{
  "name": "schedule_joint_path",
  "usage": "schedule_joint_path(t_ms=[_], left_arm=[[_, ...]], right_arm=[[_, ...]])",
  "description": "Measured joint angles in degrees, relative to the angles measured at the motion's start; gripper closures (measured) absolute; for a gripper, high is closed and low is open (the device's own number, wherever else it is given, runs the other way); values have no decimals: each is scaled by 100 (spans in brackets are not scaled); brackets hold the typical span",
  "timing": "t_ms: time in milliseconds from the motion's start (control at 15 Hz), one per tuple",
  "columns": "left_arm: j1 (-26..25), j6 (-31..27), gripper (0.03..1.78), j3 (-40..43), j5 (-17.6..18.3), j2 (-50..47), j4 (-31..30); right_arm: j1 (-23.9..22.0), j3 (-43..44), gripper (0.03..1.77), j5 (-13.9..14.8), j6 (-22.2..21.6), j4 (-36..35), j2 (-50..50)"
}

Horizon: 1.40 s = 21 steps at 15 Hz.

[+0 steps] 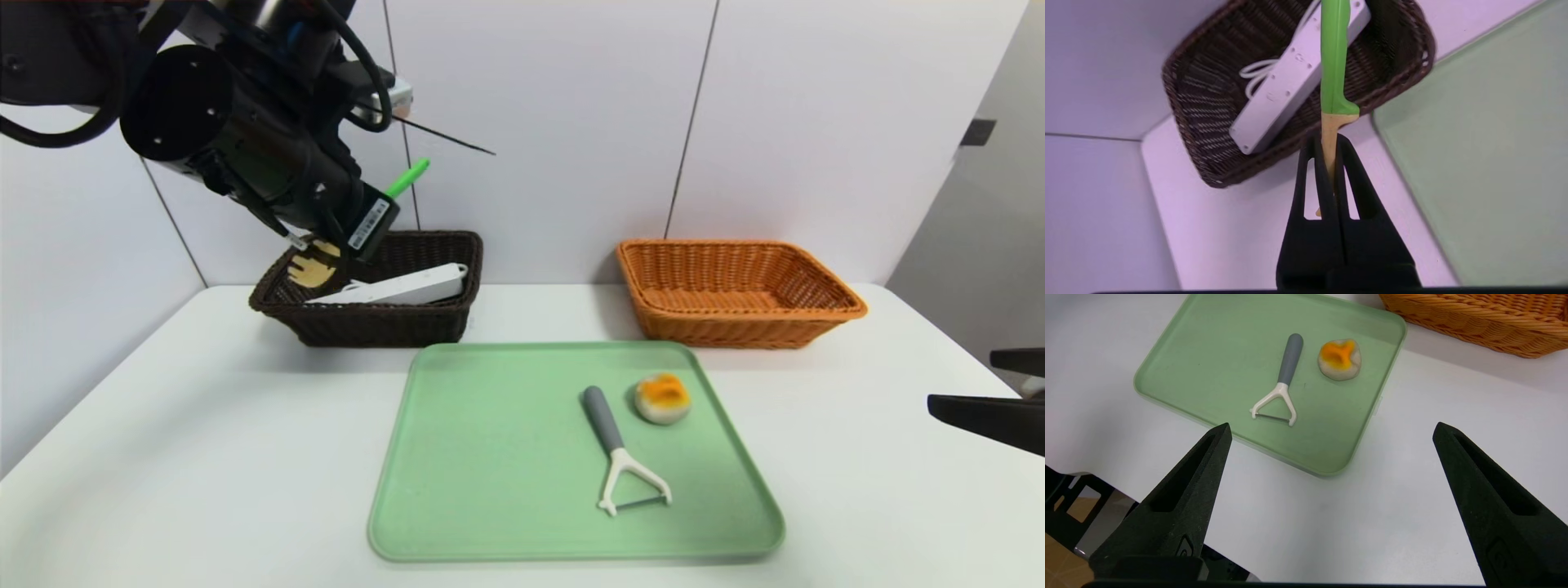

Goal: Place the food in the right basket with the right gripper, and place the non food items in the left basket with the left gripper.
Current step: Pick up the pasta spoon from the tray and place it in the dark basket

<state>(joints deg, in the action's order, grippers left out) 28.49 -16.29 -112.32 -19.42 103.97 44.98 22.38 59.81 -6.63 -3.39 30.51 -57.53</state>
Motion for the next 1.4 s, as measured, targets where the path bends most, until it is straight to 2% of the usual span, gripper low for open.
schedule_joint_path(t_ms=[467,667,800,1000,1200,1400], left_arm=[[-727,-3716,176,44,-1,451,-502],[-951,-4843,176,61,-39,779,-706],[-1044,-5075,176,61,-41,1036,-1031],[-1124,-5091,176,63,-50,1389,-1414],[-1129,-5052,122,63,-48,1562,-1491],[-1159,-4947,87,52,-37,1530,-1499]], right_arm=[[-9,-30,10,38,12,176,108],[-9,-46,10,40,9,176,122],[-20,-49,10,35,6,176,127],[-74,-55,10,46,9,173,127],[-94,-88,10,41,11,160,106],[-100,-91,10,41,9,156,85]])
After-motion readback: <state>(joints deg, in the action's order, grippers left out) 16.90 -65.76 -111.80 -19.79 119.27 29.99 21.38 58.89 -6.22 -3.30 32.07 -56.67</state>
